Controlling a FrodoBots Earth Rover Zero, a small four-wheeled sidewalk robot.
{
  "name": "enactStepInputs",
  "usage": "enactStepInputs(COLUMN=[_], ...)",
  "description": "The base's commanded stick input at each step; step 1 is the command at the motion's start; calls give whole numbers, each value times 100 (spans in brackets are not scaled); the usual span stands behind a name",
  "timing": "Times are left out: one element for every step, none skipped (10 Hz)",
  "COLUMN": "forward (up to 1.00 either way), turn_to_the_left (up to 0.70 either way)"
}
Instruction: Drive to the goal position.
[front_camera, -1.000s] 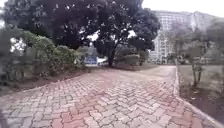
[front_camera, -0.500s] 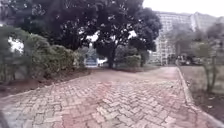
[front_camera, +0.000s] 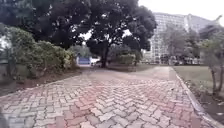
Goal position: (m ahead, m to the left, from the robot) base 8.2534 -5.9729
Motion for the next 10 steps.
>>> enactStepInputs(forward=[70, 70, 70, 70, 70, 70, 70, 70, 70, 70], turn_to_the_left=[0, -1, -17, -28, -34, -35, -35, -34, -34, -7])
